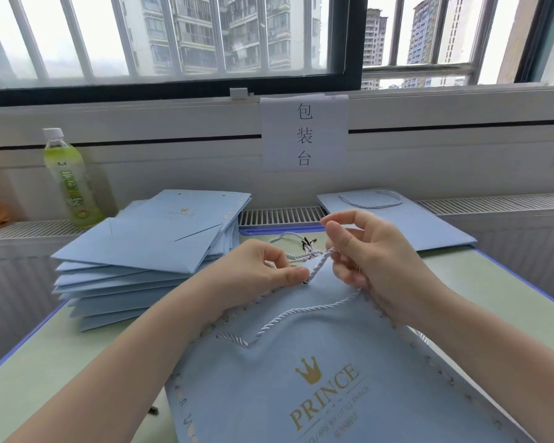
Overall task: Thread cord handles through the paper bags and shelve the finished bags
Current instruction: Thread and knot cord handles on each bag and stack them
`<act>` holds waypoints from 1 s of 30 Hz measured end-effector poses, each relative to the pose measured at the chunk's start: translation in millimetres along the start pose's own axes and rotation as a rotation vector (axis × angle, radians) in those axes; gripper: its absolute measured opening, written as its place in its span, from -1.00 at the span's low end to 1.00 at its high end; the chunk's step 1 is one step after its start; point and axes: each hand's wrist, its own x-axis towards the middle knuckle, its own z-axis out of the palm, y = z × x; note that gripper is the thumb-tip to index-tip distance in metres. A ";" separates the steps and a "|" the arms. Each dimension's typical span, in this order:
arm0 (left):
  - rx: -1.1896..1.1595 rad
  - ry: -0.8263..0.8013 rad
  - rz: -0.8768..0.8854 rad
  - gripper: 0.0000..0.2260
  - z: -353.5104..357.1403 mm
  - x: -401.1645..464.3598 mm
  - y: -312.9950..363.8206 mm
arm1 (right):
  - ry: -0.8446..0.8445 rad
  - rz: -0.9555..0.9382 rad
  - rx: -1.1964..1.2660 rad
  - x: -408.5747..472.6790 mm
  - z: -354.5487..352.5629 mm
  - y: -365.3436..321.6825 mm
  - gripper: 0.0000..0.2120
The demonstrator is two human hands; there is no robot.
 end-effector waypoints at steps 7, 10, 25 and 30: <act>0.229 0.197 0.157 -0.82 8.2 3.0 -2.0 | 0.286 0.046 0.334 13.7 -20.0 -9.6 -0.92; 0.478 0.286 0.340 -0.70 17.2 0.1 -0.5 | 0.391 -0.004 0.290 17.5 -26.3 -4.0 -0.85; 0.655 0.213 0.389 -0.56 41.4 2.8 -11.1 | 0.399 -0.531 -0.802 12.6 -37.0 6.2 -0.84; 0.653 0.086 0.366 -0.79 38.6 8.7 -17.6 | 0.376 -0.551 -0.859 12.9 -36.3 6.9 -0.81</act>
